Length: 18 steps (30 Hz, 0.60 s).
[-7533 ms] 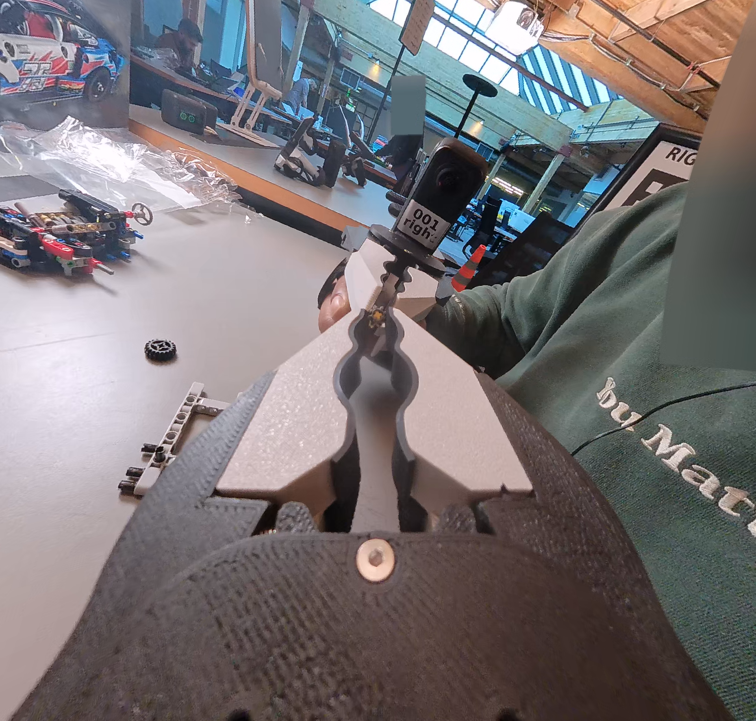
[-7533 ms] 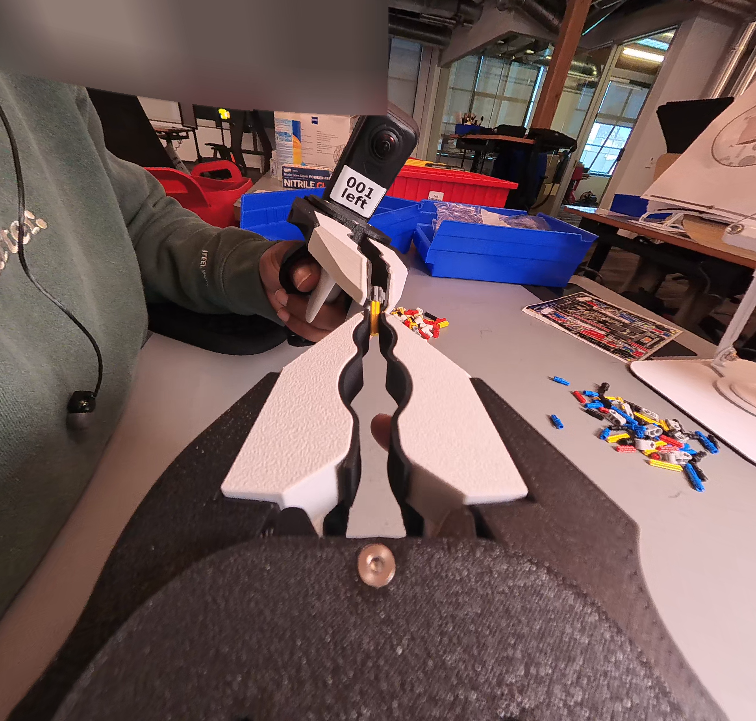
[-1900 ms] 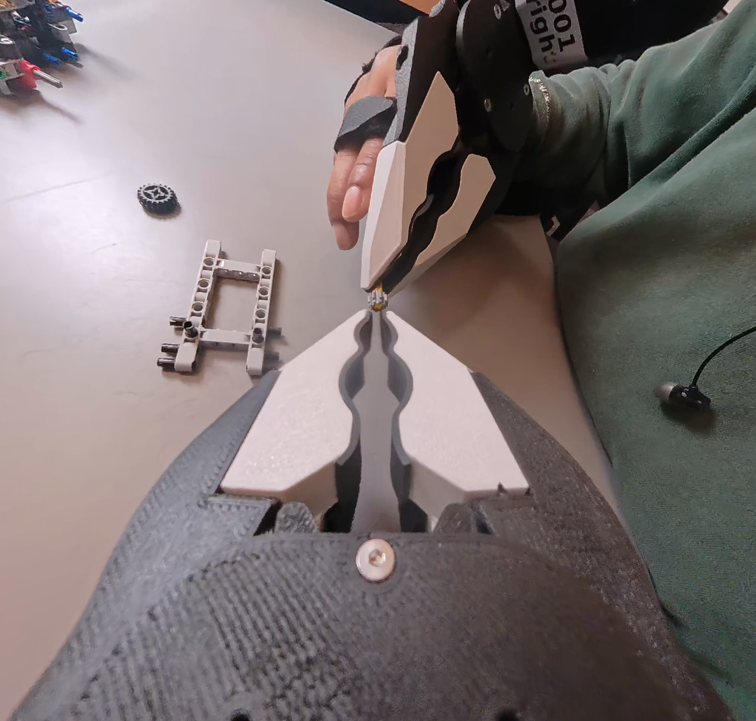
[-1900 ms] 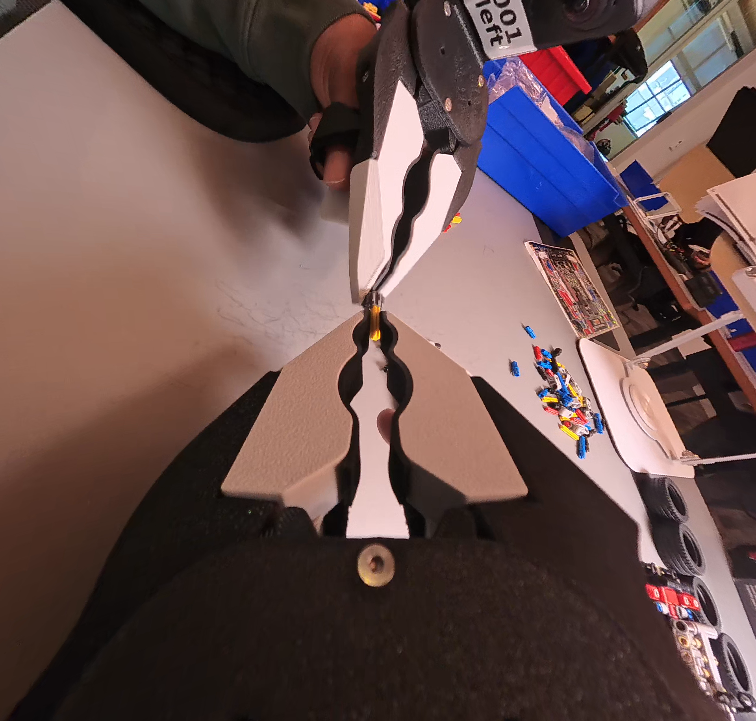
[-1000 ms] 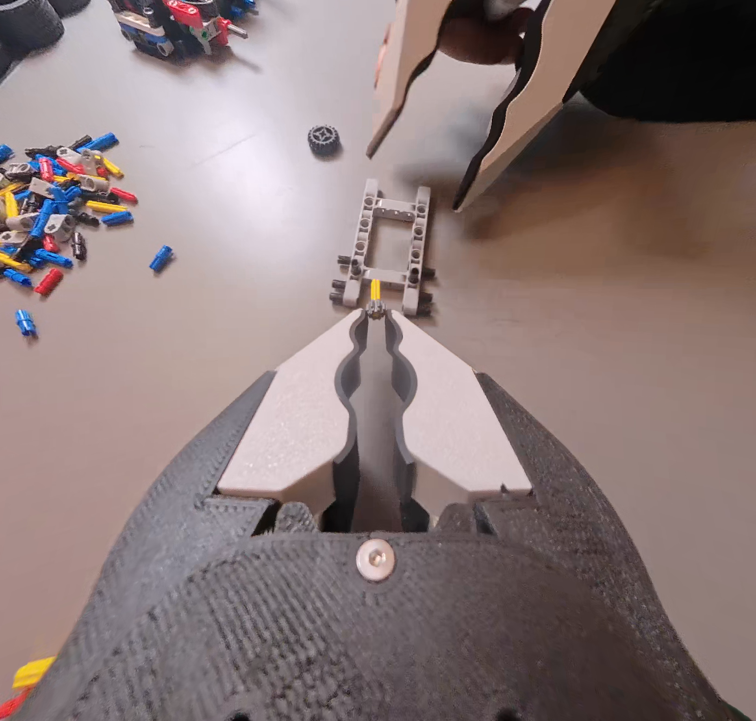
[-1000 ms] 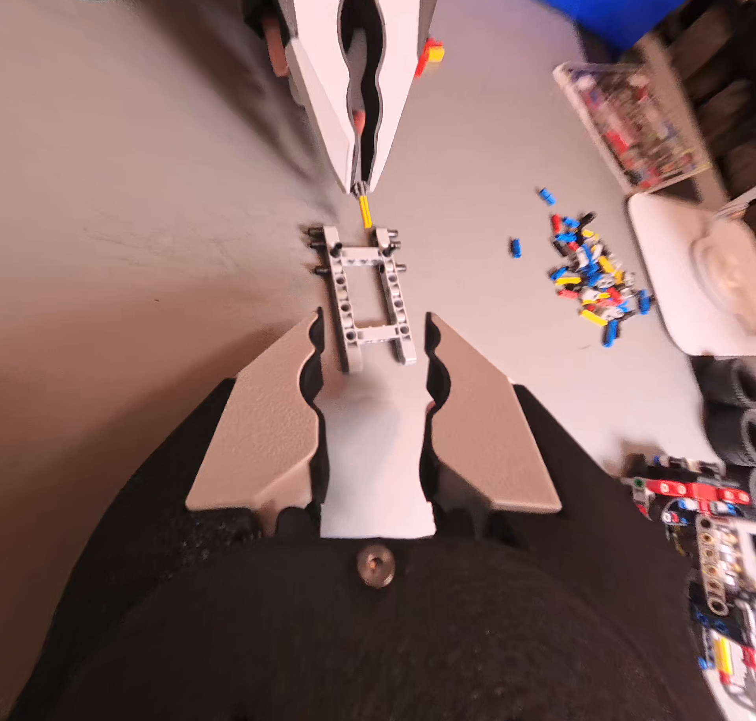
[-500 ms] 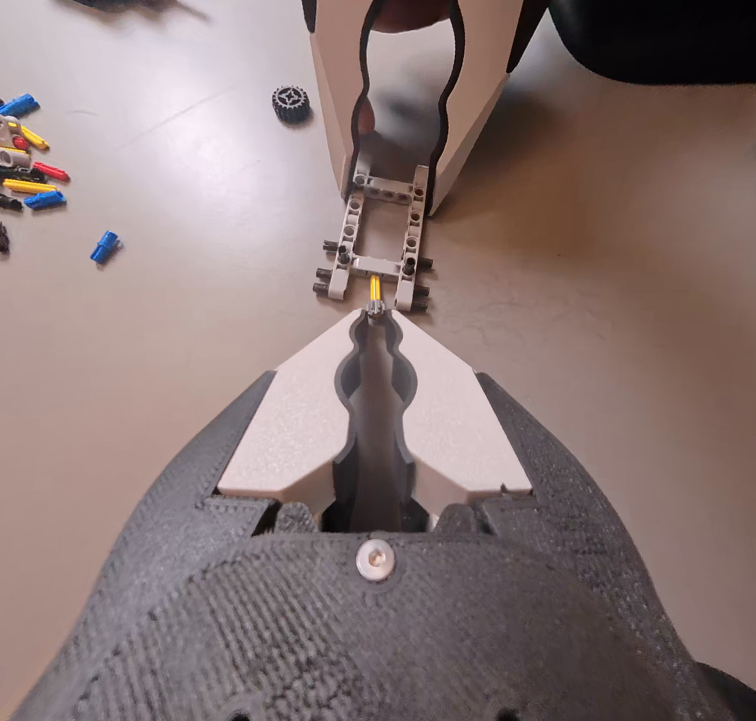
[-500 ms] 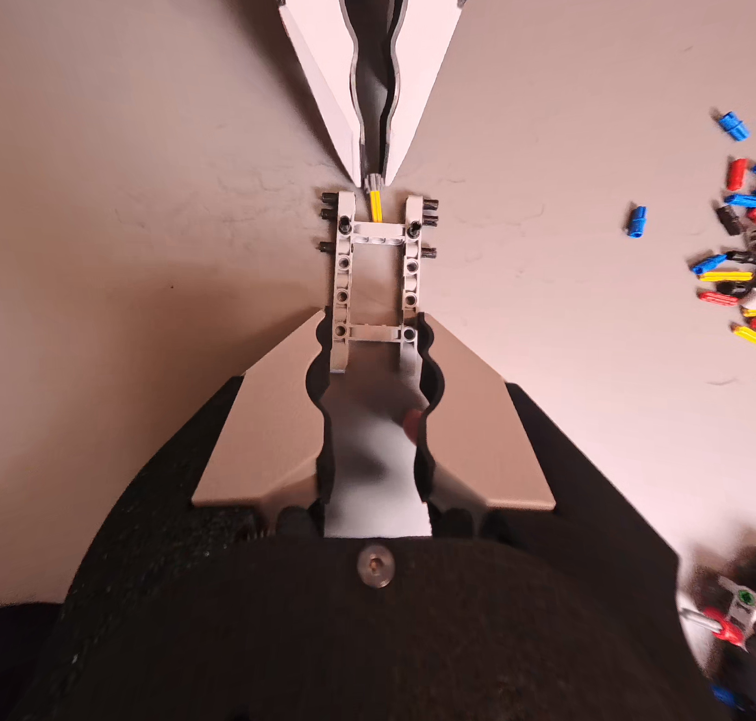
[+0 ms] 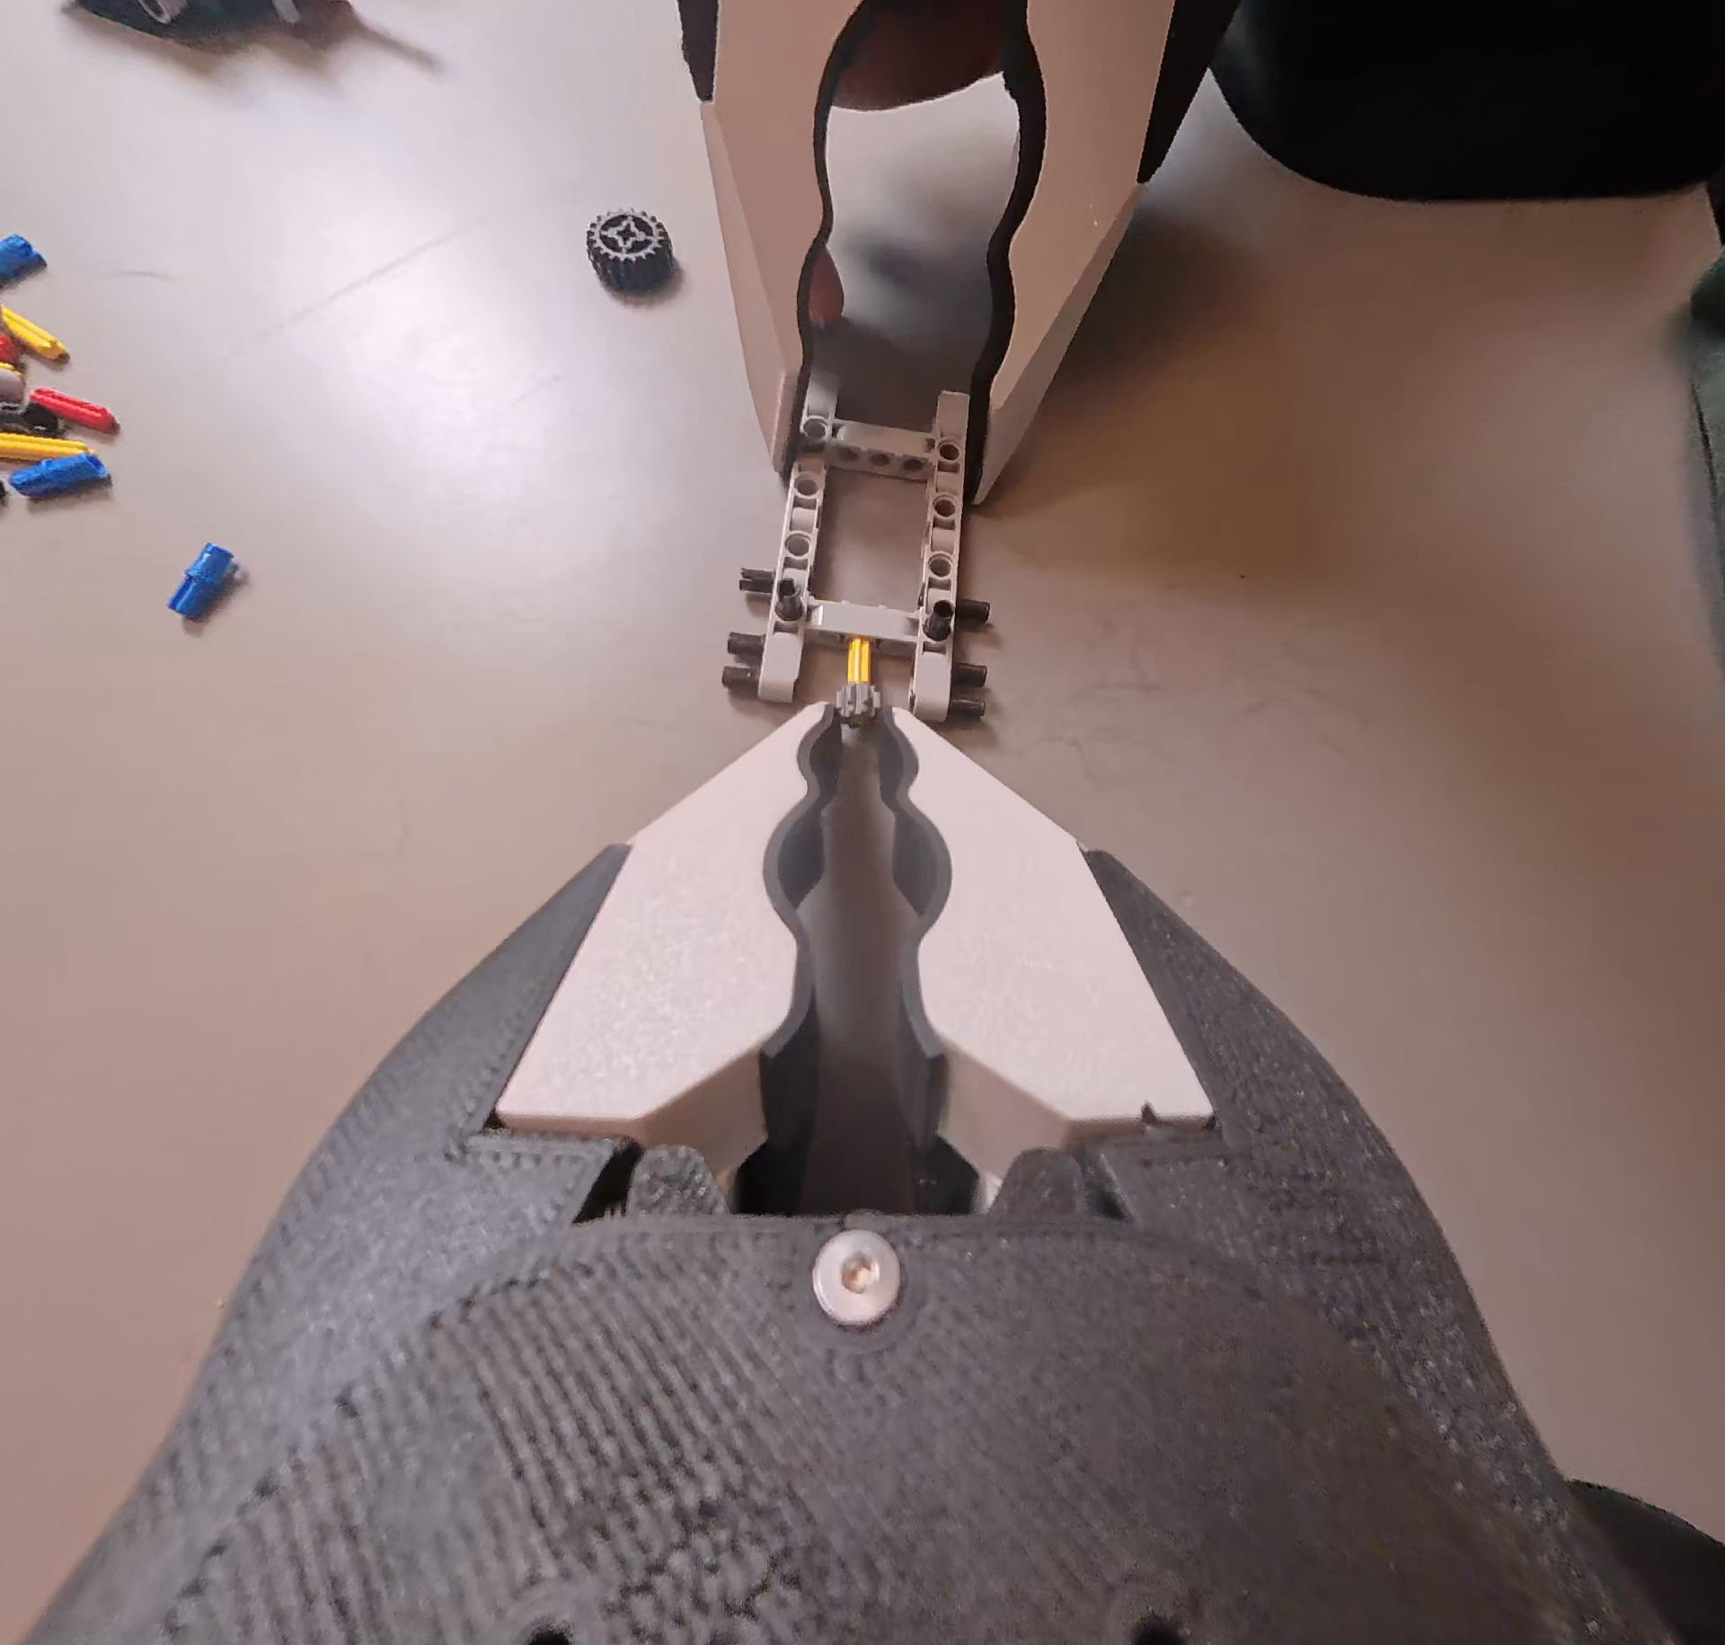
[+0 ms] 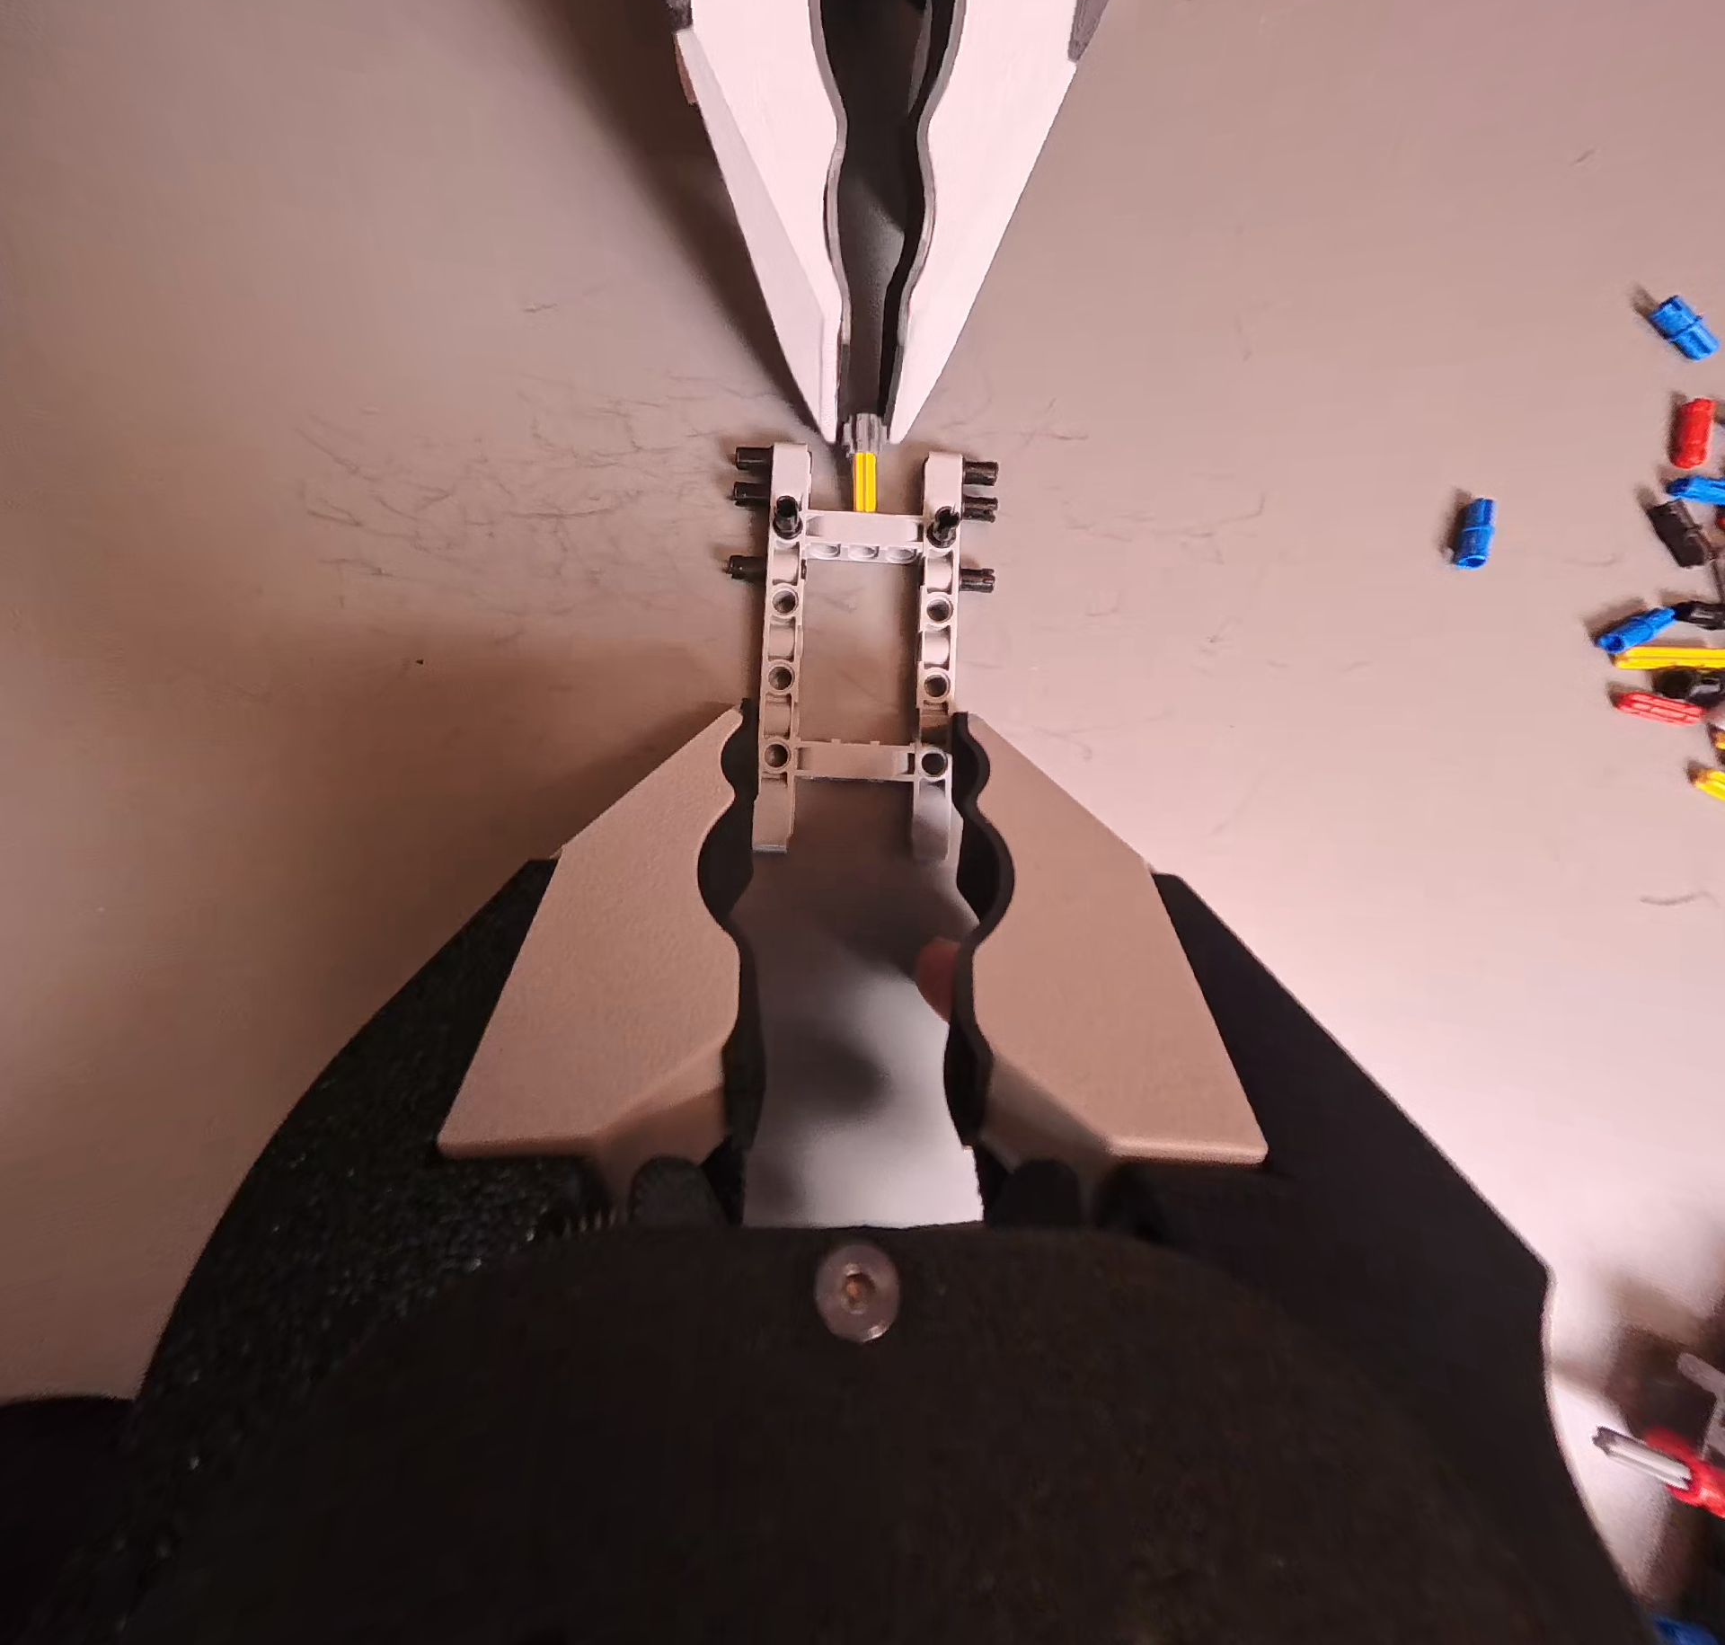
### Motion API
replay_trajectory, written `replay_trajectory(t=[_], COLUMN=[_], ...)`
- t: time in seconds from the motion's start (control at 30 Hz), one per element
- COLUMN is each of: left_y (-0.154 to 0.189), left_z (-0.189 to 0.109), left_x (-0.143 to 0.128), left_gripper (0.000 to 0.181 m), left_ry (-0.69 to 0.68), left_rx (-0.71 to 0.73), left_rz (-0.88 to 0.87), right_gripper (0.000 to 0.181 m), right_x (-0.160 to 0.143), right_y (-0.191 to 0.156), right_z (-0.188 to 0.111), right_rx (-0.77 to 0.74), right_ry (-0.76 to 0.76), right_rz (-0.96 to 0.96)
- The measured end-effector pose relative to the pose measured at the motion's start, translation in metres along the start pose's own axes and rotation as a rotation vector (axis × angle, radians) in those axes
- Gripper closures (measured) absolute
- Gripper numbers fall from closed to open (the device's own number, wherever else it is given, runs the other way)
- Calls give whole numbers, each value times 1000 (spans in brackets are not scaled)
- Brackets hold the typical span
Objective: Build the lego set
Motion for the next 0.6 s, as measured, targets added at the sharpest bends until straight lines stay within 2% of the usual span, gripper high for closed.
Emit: replay_trajectory(t=[0.03,0.43,0.6], left_y=[0,4,4], left_z=[1,8,4], left_x=[0,3,1], left_gripper=[175,175,172], left_ry=[-7,-31,-34], left_rx=[1,1,-8], left_rz=[6,52,16], right_gripper=[141,142,141], right_x=[0,3,3], right_y=[0,-5,-5], right_z=[0,2,2], right_rx=[2,7,2], right_ry=[1,9,18], right_rz=[-2,-14,-13])
Point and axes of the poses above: each gripper's, where its closed fingertips meet, z out along the fingers, x out of its top, y = z × x across the jaws, the point moved 6 cm from there along -z, back along the fingers, and after that the axes turned 12 degrees about -x, right-handed, at the moved point
